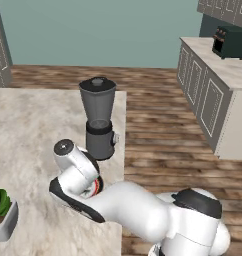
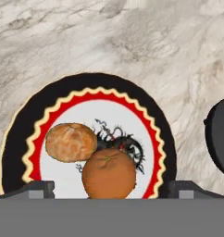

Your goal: Pick the two tangerines from the fridge and place them on the plate next to the blender to make a fruit smoothie.

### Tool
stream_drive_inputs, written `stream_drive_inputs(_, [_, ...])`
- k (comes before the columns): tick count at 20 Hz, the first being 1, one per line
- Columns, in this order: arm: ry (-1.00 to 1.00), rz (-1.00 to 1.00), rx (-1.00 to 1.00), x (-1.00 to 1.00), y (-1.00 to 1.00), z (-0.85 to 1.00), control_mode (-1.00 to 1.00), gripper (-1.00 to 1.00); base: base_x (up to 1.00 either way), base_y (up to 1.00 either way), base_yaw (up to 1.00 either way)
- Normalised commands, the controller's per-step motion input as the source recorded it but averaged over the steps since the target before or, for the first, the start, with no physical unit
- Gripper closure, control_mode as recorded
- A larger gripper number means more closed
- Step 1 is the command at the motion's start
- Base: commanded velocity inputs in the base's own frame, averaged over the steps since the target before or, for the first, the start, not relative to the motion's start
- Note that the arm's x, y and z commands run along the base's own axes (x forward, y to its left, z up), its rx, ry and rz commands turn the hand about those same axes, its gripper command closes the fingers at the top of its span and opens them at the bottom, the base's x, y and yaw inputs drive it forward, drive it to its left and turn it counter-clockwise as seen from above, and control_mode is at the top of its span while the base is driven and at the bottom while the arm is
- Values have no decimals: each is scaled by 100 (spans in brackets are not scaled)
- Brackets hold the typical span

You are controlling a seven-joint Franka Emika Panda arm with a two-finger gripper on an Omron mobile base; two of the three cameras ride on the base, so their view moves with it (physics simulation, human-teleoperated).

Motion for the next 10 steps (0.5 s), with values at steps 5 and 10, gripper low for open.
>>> stream_drive_inputs(5, [-7,0,-1,-69,-16,65,-100,-100,0,0,0])
stream_drive_inputs(10, [-10,0,3,-81,-75,30,-100,-100,0,0,0])
